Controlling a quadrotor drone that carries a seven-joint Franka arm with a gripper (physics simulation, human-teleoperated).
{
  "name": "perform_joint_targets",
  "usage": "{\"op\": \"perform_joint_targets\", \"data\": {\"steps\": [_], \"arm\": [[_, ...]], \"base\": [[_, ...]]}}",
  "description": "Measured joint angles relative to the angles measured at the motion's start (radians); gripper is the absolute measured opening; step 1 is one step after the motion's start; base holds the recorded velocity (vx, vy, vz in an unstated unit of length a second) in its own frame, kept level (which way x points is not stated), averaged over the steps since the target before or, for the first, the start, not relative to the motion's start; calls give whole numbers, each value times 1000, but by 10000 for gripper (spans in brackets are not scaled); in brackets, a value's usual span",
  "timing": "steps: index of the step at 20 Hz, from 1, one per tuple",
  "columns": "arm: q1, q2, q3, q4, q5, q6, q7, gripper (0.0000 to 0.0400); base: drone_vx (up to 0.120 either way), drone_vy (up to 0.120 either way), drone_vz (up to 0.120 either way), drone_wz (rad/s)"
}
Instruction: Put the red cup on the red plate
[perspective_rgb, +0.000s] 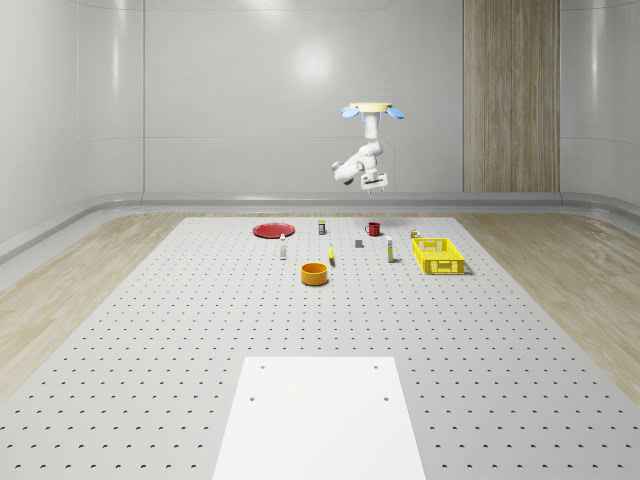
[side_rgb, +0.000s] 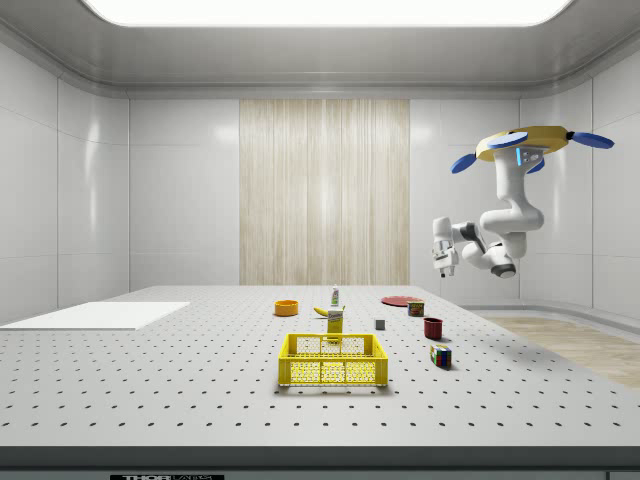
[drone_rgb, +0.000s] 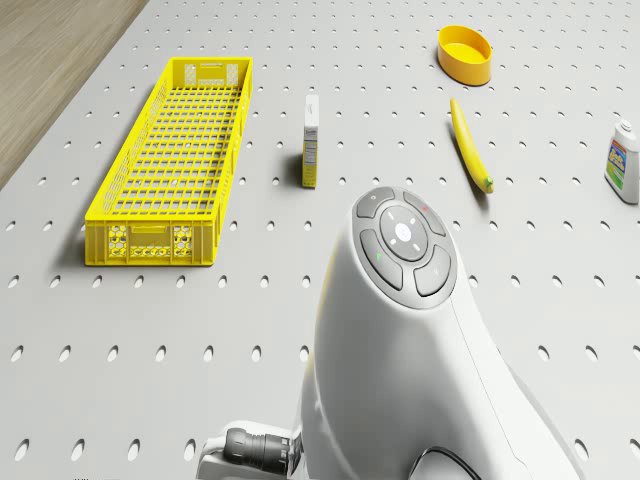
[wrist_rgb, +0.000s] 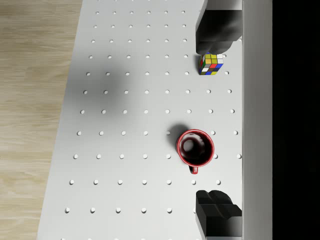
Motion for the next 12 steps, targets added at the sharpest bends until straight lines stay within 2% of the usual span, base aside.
{"op": "perform_joint_targets", "data": {"steps": [1, 3, 8, 9, 12], "arm": [[-23, -9, 11, -4, -11, -9, 15, 400], [-60, -26, 29, -8, -26, -21, 39, 400], [-117, -62, 58, -12, -38, -28, 79, 400], [-124, -69, 62, -12, -38, -26, 84, 400], [-141, -87, 72, -12, -34, -19, 97, 400]], "base": [[120, 0, -120, 0], [20, 0, -120, 0], [0, 112, -120, 0], [0, 0, -120, 0], [107, 0, -120, 0]]}}
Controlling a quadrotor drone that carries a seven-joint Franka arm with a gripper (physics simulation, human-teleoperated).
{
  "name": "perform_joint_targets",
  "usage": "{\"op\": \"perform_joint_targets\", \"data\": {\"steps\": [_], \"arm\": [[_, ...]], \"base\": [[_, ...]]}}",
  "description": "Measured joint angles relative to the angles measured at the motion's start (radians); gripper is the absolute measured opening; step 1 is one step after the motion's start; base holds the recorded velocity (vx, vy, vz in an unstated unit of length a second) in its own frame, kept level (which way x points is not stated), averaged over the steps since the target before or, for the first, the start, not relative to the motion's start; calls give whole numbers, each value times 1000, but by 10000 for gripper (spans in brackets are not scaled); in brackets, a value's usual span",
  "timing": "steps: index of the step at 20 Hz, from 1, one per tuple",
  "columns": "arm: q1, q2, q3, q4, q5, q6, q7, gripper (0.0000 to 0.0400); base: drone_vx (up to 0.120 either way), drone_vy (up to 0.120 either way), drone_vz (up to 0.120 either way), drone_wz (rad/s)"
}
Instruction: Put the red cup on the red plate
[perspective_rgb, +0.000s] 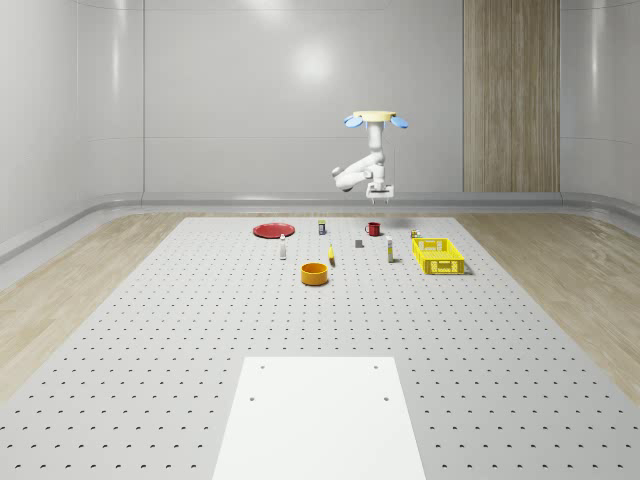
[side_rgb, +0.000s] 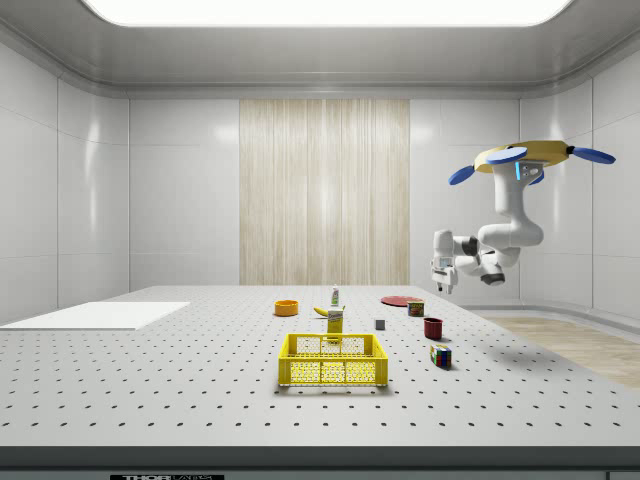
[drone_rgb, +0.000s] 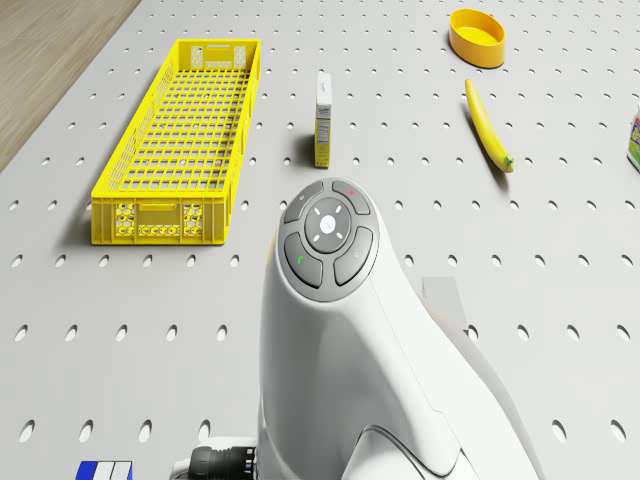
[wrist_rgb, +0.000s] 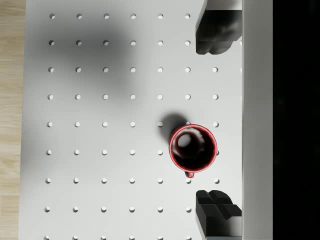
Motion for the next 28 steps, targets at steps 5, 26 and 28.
{"op": "perform_joint_targets", "data": {"steps": [5, 26, 28], "arm": [[-19, -29, 13, 1, 11, 18, 16, 400], [-59, -138, 38, 10, 54, 117, 51, 400], [-57, -153, 19, 13, 39, 136, 50, 400]], "base": [[72, 0, -120, 0], [11, -6, -103, 0], [0, 0, 0, 0]]}}
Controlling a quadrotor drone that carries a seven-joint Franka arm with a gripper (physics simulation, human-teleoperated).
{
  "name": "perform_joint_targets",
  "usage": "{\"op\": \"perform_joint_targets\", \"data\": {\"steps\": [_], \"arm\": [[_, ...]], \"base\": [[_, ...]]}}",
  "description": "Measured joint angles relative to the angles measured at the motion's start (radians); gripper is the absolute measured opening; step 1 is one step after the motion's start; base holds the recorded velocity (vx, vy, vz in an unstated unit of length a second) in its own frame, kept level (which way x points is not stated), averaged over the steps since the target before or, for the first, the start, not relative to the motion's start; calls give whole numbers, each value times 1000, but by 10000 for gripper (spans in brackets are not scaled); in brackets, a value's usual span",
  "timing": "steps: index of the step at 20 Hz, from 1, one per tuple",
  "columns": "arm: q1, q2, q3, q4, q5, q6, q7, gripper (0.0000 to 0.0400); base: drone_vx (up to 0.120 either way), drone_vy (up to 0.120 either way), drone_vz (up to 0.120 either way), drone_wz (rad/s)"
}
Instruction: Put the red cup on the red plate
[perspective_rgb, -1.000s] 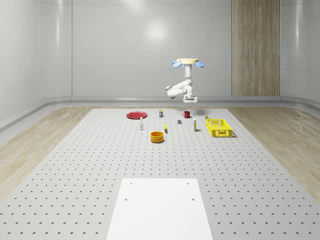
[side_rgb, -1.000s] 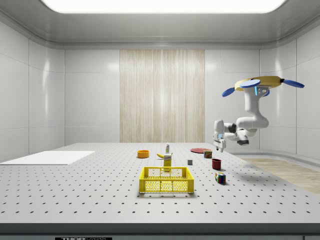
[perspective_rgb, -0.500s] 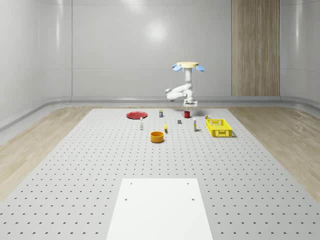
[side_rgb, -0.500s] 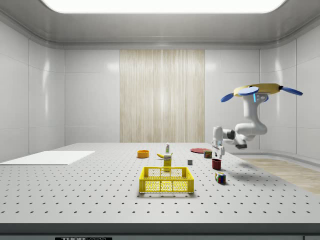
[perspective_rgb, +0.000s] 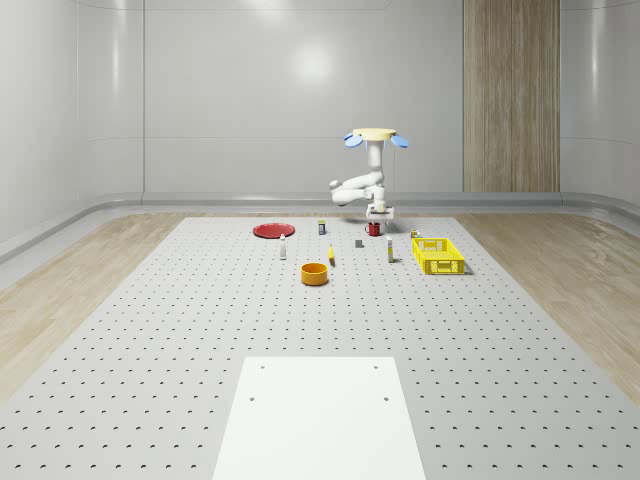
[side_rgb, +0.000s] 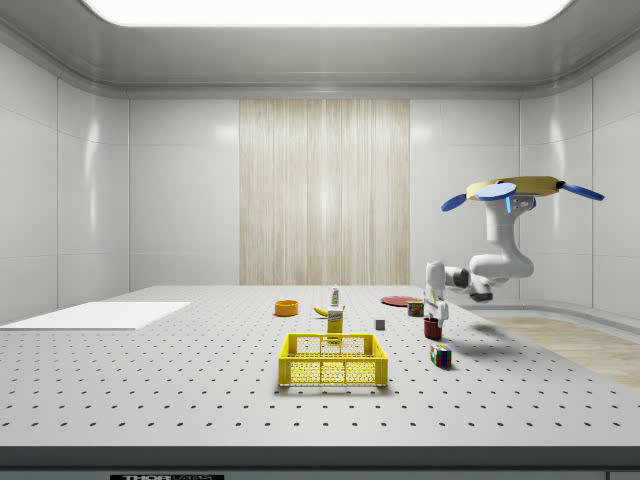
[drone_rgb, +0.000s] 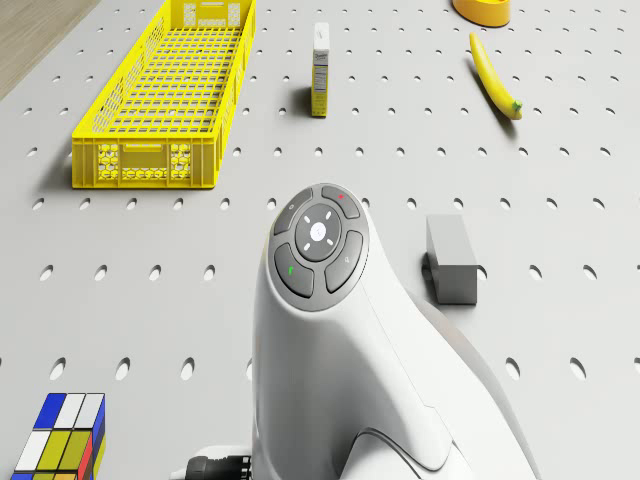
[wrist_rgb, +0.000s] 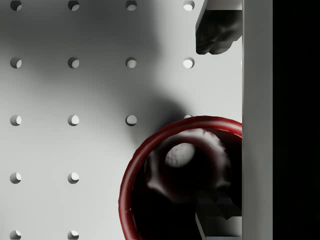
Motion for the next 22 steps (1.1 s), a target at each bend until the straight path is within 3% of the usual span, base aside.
{"op": "perform_joint_targets", "data": {"steps": [6, 13, 14, 15, 17, 19, 22], "arm": [[0, -37, -51, 12, -41, 52, -3, 400], [-7, -62, -64, 18, -48, 82, 1, 400], [-8, -65, -64, 18, -47, 85, 2, 376], [-9, -68, -64, 19, -47, 88, 2, 315], [-12, -73, -64, 19, -45, 94, 4, 231], [-14, -79, -63, 20, -43, 99, 6, 179], [-17, -86, -62, 21, -39, 106, 9, 137]], "base": [[0, 0, 0, 0], [0, 0, 0, 0], [0, 0, 0, 0], [0, 0, 0, 0], [0, 0, 0, 0], [0, 0, 0, 0], [0, 0, 0, 0]]}}
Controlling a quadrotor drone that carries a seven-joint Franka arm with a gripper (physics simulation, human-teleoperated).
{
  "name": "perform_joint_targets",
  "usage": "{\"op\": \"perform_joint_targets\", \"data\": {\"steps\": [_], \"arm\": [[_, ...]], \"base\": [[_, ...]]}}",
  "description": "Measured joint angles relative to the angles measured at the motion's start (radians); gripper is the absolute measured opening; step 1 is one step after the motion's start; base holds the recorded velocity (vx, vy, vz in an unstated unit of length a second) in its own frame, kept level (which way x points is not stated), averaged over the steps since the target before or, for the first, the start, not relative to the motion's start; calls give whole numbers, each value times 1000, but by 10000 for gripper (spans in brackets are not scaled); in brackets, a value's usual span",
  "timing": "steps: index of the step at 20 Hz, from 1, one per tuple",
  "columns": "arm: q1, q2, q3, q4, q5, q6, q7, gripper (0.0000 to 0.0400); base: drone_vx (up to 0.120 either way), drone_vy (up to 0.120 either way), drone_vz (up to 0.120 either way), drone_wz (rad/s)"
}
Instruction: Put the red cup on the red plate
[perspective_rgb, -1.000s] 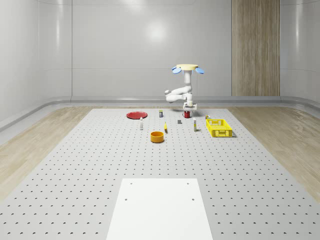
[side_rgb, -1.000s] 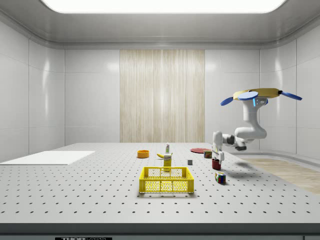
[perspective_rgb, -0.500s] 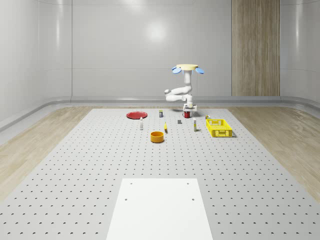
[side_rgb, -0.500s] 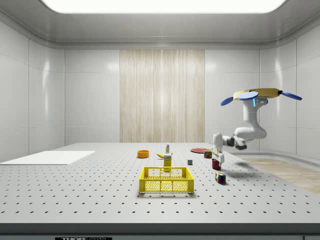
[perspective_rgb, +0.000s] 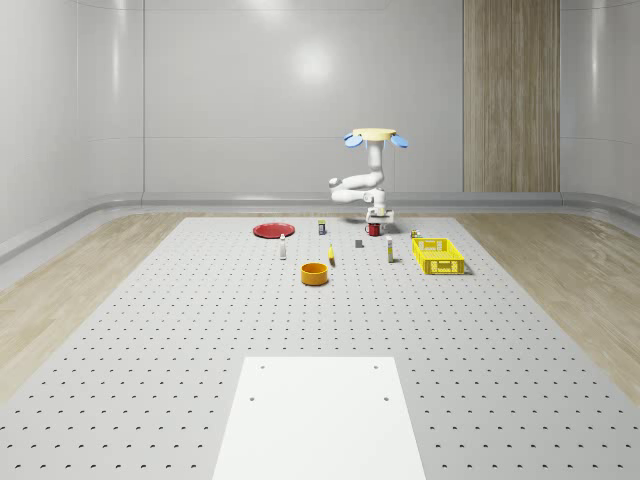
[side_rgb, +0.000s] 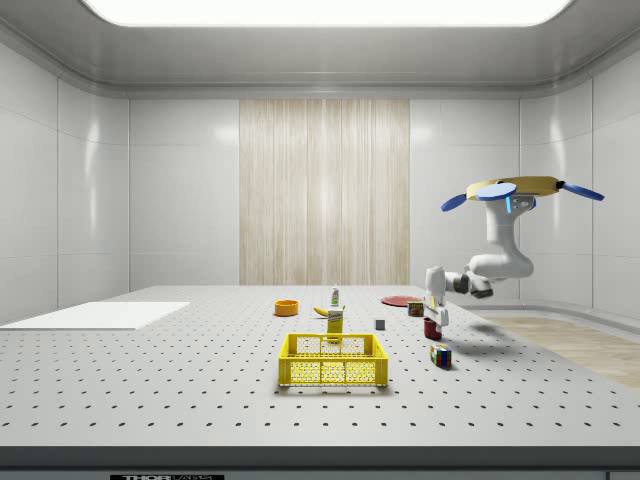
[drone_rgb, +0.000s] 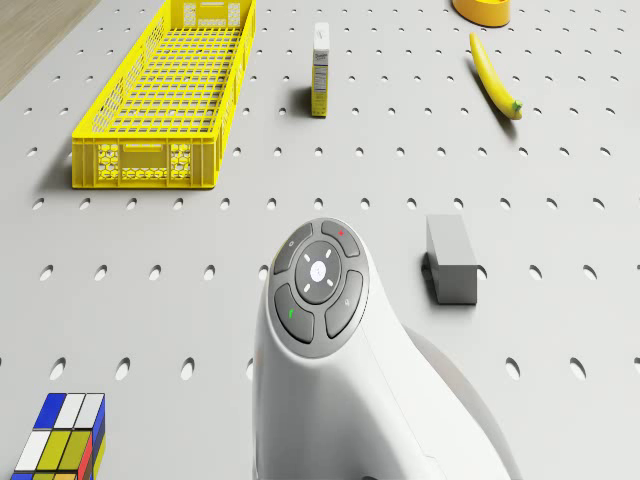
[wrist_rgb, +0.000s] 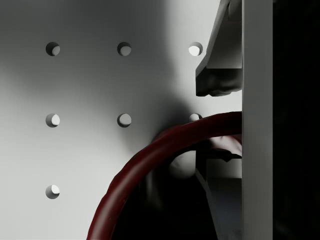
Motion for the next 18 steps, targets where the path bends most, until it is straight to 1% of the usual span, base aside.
{"op": "perform_joint_targets", "data": {"steps": [4, 9, 11, 16, 18], "arm": [[-4, -10, 2, 1, 5, 9, 3, 114], [-9, -22, 6, 2, 12, 20, 8, 104], [-11, -24, 20, -1, 25, 18, 11, 102], [-18, -28, 82, -12, 87, 2, 23, 101], [-22, -31, 102, -14, 107, -1, 27, 100]], "base": [[0, 0, 0, 0], [0, 0, 0, 0], [0, 0, 0, 0], [0, 0, 120, 0], [0, -80, 120, 0]]}}
